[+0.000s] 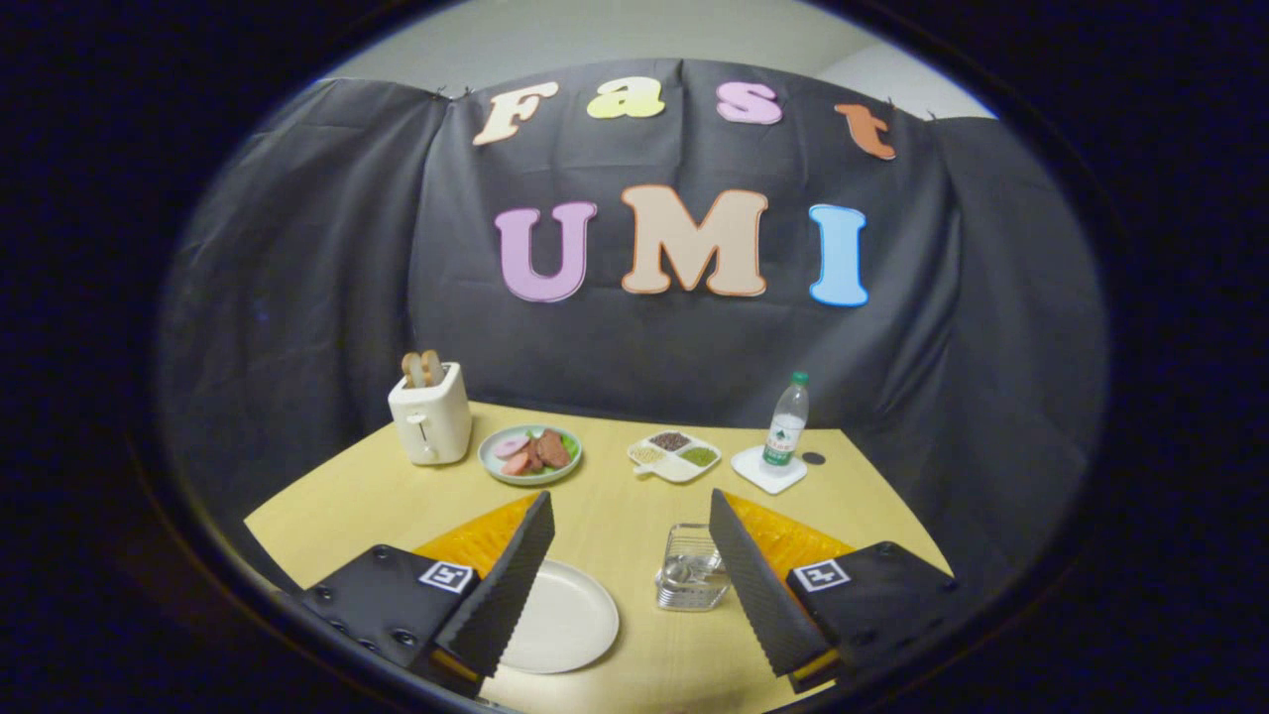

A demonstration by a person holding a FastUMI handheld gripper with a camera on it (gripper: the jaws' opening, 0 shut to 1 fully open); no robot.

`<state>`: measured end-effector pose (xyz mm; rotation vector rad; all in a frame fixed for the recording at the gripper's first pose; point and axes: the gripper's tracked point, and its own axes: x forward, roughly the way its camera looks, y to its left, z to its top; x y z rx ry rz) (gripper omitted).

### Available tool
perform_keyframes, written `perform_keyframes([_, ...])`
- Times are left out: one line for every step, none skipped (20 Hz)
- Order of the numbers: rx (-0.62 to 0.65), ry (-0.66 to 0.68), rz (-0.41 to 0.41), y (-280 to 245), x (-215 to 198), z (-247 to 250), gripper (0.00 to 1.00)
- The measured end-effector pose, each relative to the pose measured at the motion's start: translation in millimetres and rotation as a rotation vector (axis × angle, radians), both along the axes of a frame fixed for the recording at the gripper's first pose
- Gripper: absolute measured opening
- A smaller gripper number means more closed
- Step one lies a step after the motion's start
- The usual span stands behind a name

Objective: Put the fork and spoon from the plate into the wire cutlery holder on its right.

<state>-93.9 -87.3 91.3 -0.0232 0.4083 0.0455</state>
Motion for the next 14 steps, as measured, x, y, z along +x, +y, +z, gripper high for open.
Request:
perform_keyframes([-0.008,-0.031,-0.01,1,-1,3,1.0])
perform_keyframes([-0.015,-0.045,-0.012,4,-4,7,1.0])
perform_keyframes([-0.018,-0.088,-0.018,7,-4,16,1.0])
perform_keyframes([-0.033,-0.12,-0.031,5,-4,23,1.0])
perform_keyframes([-0.043,-0.148,-0.04,4,-4,30,1.0])
perform_keyframes([-0.043,-0.163,-0.05,9,-6,33,1.0])
perform_keyframes([-0.03,-0.166,-0.058,12,-7,33,1.0])
perform_keyframes([-0.01,-0.168,-0.072,14,-9,34,1.0])
perform_keyframes([0.017,-0.18,-0.086,15,-10,35,1.0])
perform_keyframes([0.038,-0.179,-0.093,15,-10,35,1.0])
perform_keyframes([0.054,-0.181,-0.102,14,-11,34,1.0])
perform_keyframes([0.065,-0.179,-0.107,13,-14,34,1.0])
perform_keyframes([0.07,-0.181,-0.109,12,-14,35,1.0])
perform_keyframes([0.069,-0.191,-0.109,11,-15,38,1.0])
